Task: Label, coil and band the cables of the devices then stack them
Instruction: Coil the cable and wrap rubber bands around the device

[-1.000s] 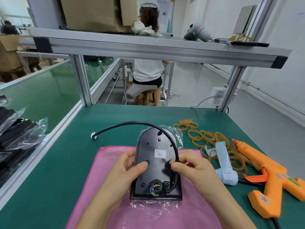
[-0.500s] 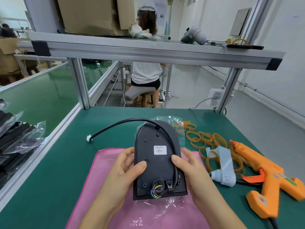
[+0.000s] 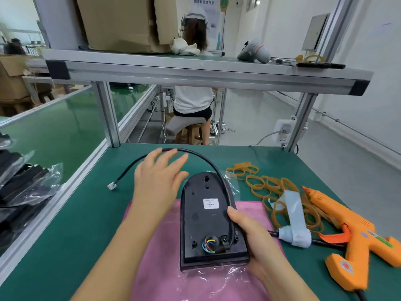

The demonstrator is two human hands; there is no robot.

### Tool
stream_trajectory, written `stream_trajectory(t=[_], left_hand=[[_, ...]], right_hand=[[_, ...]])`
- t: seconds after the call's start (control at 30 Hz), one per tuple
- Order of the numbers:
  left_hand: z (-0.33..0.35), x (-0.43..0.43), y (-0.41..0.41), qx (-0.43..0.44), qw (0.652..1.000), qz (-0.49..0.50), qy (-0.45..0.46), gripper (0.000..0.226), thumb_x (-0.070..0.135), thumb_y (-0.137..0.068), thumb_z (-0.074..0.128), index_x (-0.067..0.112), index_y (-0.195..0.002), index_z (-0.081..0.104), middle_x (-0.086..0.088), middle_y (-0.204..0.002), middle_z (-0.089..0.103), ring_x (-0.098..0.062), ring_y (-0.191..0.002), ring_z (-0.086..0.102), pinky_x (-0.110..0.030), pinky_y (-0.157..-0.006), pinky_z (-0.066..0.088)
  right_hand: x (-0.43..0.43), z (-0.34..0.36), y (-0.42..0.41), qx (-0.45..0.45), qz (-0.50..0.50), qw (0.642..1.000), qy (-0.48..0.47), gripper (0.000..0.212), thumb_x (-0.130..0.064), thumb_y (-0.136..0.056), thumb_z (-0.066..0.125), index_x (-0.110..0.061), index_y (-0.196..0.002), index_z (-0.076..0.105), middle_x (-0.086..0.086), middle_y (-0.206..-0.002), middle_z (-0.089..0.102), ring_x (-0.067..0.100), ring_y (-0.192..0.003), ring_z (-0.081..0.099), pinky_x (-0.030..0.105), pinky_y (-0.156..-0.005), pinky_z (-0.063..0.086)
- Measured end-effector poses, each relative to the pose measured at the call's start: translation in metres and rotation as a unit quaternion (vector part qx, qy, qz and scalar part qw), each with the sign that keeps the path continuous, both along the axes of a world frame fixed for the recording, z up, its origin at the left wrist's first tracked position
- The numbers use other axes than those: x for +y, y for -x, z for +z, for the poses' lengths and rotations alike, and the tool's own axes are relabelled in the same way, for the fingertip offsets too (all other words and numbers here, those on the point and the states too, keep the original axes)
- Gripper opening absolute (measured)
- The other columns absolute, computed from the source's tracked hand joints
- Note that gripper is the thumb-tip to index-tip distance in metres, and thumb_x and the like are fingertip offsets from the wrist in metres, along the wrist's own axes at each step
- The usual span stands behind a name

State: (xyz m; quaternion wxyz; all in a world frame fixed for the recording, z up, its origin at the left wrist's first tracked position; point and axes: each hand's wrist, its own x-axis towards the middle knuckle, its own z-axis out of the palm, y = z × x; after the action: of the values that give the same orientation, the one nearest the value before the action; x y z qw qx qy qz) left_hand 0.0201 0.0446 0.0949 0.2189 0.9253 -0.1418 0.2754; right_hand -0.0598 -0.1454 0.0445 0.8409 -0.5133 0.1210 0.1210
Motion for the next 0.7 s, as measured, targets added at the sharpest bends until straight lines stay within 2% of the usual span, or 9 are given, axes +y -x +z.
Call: stream_trajectory(t=[0.1, 0.17, 0.23, 0.27, 0.37, 0.47, 0.53, 0.57, 0.7], left_hand=[[0.009, -0.003, -0.016, -0.026, 1.000, 0.006, -0.003, 0.041, 0.032, -0.086, 0.070, 0.023, -0.126, 0.066, -0.006, -0.128, 0.059, -0.034, -0.123, 0.045, -0.047, -0.095, 0.034], [0.015, -0.003, -0.024, -0.039, 0.998, -0.012, -0.053, 0.039, 0.036, -0.086, 0.069, 0.028, -0.125, 0.066, -0.002, -0.126, 0.061, -0.030, -0.123, 0.047, -0.048, -0.102, 0.030], [0.023, -0.003, -0.032, 0.028, 0.992, -0.028, -0.121, 0.033, 0.043, -0.094, 0.056, 0.035, -0.125, 0.064, 0.009, -0.122, 0.065, -0.019, -0.122, 0.051, -0.042, -0.112, 0.020], [0.028, -0.003, -0.034, 0.079, 0.987, -0.033, -0.133, 0.032, 0.046, -0.096, 0.051, 0.038, -0.124, 0.064, 0.012, -0.117, 0.068, -0.016, -0.117, 0.055, -0.038, -0.112, 0.024], [0.038, -0.002, -0.037, 0.204, 0.972, -0.029, -0.111, 0.025, 0.045, -0.097, 0.050, 0.040, -0.113, 0.068, 0.018, -0.078, 0.066, -0.012, -0.084, 0.062, -0.034, -0.089, 0.050], [0.045, -0.008, -0.038, 0.324, 0.942, -0.062, -0.059, 0.014, 0.031, -0.100, 0.047, 0.026, -0.099, 0.060, 0.006, -0.059, 0.068, -0.008, -0.049, 0.064, -0.027, -0.065, 0.055], [0.054, -0.012, -0.037, 0.389, 0.918, -0.080, -0.001, 0.013, 0.023, -0.101, 0.045, 0.014, -0.092, 0.048, -0.002, -0.054, 0.068, -0.014, -0.042, 0.064, -0.025, -0.049, 0.052], [0.060, -0.013, -0.036, 0.414, 0.906, -0.084, 0.008, 0.016, 0.020, -0.102, 0.044, 0.012, -0.089, 0.044, -0.005, -0.053, 0.068, -0.017, -0.042, 0.063, -0.024, -0.046, 0.050], [0.072, -0.013, -0.029, 0.491, 0.864, -0.109, 0.009, 0.021, 0.020, -0.101, 0.048, 0.013, -0.082, 0.044, -0.006, -0.058, 0.071, -0.016, -0.046, 0.065, -0.020, -0.049, 0.050]], right_hand=[[0.000, 0.000, 0.003, -0.001, 0.005, 1.000, 0.010, 0.045, -0.034, -0.068, 0.069, -0.007, -0.104, 0.074, 0.020, -0.110, 0.070, 0.036, -0.101, 0.068, 0.043, -0.080, 0.058], [-0.002, -0.002, 0.004, -0.003, 0.005, 1.000, 0.015, 0.049, -0.033, -0.065, 0.071, -0.004, -0.104, 0.073, 0.022, -0.110, 0.069, 0.038, -0.100, 0.068, 0.045, -0.084, 0.056], [-0.003, -0.001, 0.004, -0.011, 0.005, 1.000, 0.020, 0.046, -0.033, -0.066, 0.071, -0.005, -0.102, 0.074, 0.022, -0.109, 0.070, 0.037, -0.099, 0.068, 0.045, -0.083, 0.057], [-0.004, 0.000, 0.004, -0.015, 0.001, 1.000, 0.021, 0.044, -0.033, -0.066, 0.070, -0.007, -0.101, 0.075, 0.021, -0.109, 0.070, 0.037, -0.099, 0.068, 0.044, -0.081, 0.058], [-0.004, 0.003, 0.004, -0.026, -0.015, 0.999, 0.014, 0.038, -0.034, -0.068, 0.069, -0.012, -0.098, 0.076, 0.018, -0.107, 0.071, 0.034, -0.096, 0.070, 0.039, -0.073, 0.059], [-0.004, 0.006, 0.002, -0.033, -0.028, 0.999, 0.013, 0.037, -0.035, -0.069, 0.069, -0.014, -0.098, 0.076, 0.016, -0.107, 0.072, 0.032, -0.096, 0.070, 0.036, -0.071, 0.058], [-0.003, 0.007, 0.001, -0.036, -0.035, 0.999, 0.012, 0.036, -0.036, -0.070, 0.068, -0.015, -0.098, 0.076, 0.016, -0.107, 0.072, 0.032, -0.096, 0.070, 0.037, -0.073, 0.058], [-0.003, 0.007, 0.001, -0.035, -0.037, 0.999, 0.009, 0.034, -0.035, -0.071, 0.068, -0.015, -0.097, 0.077, 0.016, -0.106, 0.072, 0.032, -0.095, 0.070, 0.036, -0.071, 0.058], [0.000, 0.009, 0.000, -0.020, -0.030, 0.999, -0.029, 0.030, -0.032, -0.071, 0.066, -0.012, -0.091, 0.078, 0.018, -0.101, 0.073, 0.032, -0.087, 0.072, 0.036, -0.062, 0.058]])
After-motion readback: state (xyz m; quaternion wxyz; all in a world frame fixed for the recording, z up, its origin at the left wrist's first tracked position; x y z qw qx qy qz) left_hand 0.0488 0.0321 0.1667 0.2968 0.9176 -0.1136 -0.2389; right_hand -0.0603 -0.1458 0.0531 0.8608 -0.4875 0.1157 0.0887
